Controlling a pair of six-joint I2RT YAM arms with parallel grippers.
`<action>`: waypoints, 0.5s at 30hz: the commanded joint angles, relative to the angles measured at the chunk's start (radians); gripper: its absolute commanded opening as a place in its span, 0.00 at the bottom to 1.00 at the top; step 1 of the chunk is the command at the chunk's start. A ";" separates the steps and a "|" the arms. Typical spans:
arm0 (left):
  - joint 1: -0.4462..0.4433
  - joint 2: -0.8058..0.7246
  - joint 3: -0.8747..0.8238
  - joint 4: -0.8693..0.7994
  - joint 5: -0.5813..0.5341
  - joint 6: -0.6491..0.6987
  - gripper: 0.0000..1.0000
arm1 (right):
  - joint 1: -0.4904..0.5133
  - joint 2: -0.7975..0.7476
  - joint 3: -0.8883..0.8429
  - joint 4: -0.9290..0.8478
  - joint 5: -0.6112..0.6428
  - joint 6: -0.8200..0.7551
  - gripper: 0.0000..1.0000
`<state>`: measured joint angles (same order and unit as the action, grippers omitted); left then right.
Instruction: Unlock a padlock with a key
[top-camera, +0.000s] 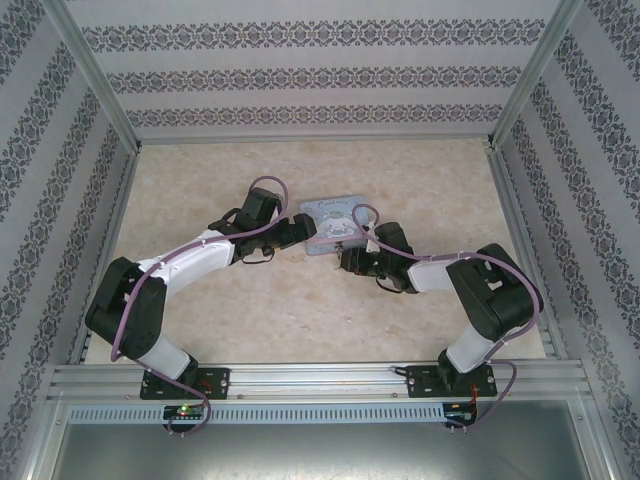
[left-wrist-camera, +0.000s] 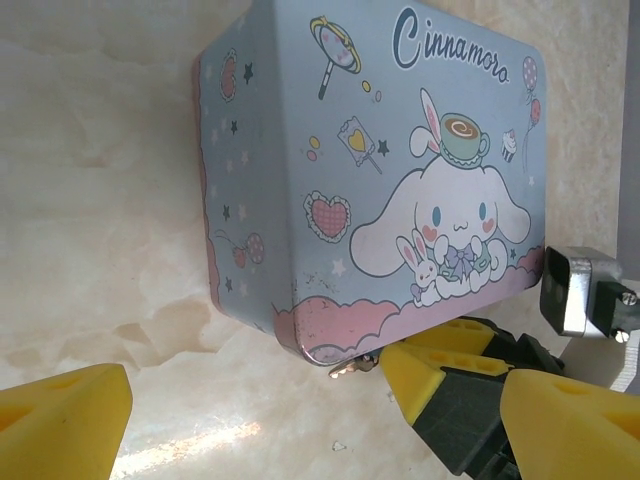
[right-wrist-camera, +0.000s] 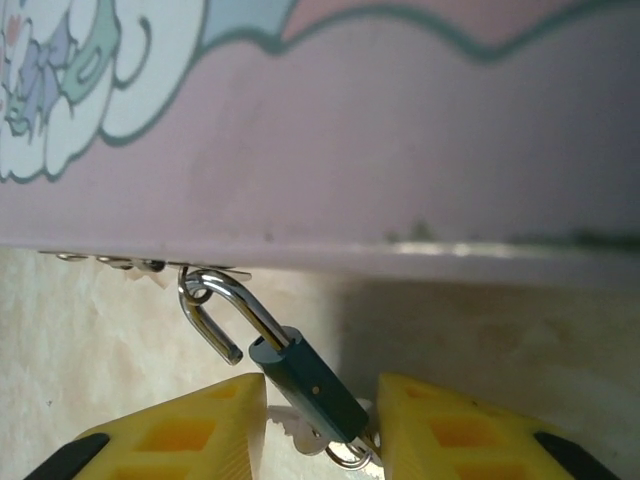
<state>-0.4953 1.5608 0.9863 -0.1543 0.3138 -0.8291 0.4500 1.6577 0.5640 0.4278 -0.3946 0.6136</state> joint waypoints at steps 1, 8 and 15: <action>0.011 0.022 0.017 -0.018 0.011 0.024 0.95 | 0.016 0.022 0.022 0.027 -0.011 -0.017 0.28; 0.015 0.031 0.044 -0.049 -0.003 0.060 0.95 | 0.015 0.001 -0.001 0.019 0.006 -0.007 0.11; 0.016 0.056 0.120 -0.145 -0.059 0.144 0.95 | 0.006 -0.036 -0.017 -0.011 0.033 0.035 0.00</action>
<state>-0.4946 1.5993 1.0580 -0.2237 0.2985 -0.7570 0.4606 1.6493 0.5613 0.4366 -0.3824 0.6189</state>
